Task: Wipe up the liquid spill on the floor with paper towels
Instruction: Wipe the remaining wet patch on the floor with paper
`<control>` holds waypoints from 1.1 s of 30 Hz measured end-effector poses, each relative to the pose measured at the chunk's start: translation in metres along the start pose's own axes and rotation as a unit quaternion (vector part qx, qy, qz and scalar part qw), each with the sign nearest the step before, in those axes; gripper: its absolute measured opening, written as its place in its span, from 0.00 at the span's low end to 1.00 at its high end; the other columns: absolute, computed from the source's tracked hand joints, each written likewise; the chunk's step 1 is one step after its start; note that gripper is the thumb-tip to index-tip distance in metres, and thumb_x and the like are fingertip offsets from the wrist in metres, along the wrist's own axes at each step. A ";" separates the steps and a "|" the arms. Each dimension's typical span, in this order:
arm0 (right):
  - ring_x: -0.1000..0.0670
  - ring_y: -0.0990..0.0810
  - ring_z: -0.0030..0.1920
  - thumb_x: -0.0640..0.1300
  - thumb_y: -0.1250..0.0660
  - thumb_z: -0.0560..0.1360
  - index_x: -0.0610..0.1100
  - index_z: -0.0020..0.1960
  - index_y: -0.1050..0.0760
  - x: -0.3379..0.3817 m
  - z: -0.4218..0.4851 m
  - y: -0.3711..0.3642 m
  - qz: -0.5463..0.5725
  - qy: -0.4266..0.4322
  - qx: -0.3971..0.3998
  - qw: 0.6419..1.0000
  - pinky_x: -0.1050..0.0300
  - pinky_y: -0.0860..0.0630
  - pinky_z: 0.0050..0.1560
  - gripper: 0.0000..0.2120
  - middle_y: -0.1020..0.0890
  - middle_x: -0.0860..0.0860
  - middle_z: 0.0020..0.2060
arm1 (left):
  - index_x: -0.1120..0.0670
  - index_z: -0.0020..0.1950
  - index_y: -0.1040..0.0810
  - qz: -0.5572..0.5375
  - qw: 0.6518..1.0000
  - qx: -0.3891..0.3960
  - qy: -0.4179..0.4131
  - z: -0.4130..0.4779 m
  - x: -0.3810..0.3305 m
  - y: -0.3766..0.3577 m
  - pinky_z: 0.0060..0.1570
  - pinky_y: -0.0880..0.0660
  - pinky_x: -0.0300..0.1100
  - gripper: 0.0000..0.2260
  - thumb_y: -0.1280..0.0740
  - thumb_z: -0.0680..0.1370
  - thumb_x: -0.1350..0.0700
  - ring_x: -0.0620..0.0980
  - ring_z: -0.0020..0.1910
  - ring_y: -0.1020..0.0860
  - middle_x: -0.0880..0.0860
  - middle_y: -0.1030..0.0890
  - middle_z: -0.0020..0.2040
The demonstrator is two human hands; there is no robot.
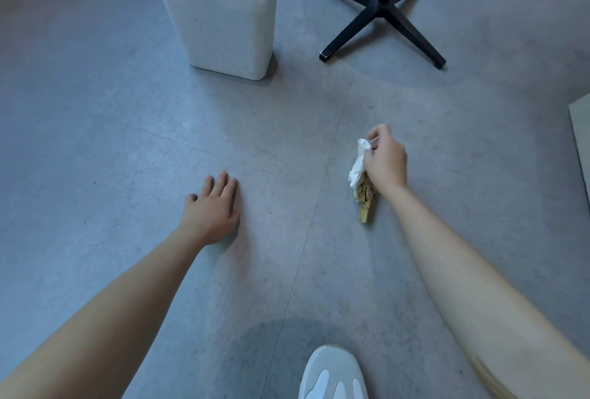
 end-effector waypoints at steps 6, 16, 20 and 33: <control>0.37 0.22 0.51 0.30 0.41 0.71 0.41 0.51 0.20 -0.021 0.008 0.000 -0.145 -0.019 0.057 0.988 0.54 0.27 0.46 0.15 0.19 0.39 0.49 | 0.51 0.79 0.55 -0.003 1.000 -0.001 0.001 -0.002 -0.002 0.002 0.69 0.43 0.53 0.28 0.49 0.82 0.47 0.52 0.78 0.56 0.50 0.58 0.79; 0.41 0.27 0.60 0.45 0.45 0.79 0.38 0.65 0.30 0.017 -0.033 -0.061 -0.346 0.207 0.189 0.895 0.52 0.32 0.56 0.18 0.26 0.41 0.61 | 0.51 0.79 0.54 0.003 1.000 -0.005 0.004 -0.002 -0.003 0.002 0.69 0.42 0.53 0.28 0.49 0.81 0.47 0.53 0.78 0.56 0.50 0.57 0.79; 0.42 0.36 0.70 0.38 0.45 0.78 0.37 0.70 0.38 0.004 -0.036 -0.080 -0.400 0.246 0.192 0.862 0.51 0.44 0.71 0.21 0.33 0.40 0.69 | 0.51 0.79 0.54 0.005 1.000 -0.003 0.003 -0.002 -0.003 0.002 0.68 0.42 0.53 0.28 0.48 0.81 0.48 0.52 0.78 0.56 0.50 0.57 0.79; 0.42 0.34 0.68 0.39 0.43 0.77 0.41 0.66 0.31 0.032 -0.032 -0.099 -0.322 0.194 0.200 0.905 0.47 0.43 0.69 0.18 0.28 0.41 0.65 | 0.51 0.79 0.56 0.007 1.000 0.005 0.006 -0.003 -0.004 0.002 0.70 0.43 0.53 0.29 0.48 0.81 0.48 0.53 0.78 0.57 0.50 0.59 0.79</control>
Point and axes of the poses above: each hand's wrist, its own z-axis towards the middle knuckle, its own y-axis out of the back of the hand, x = y × z, the point moved 8 cm from there along z, towards the middle knuckle
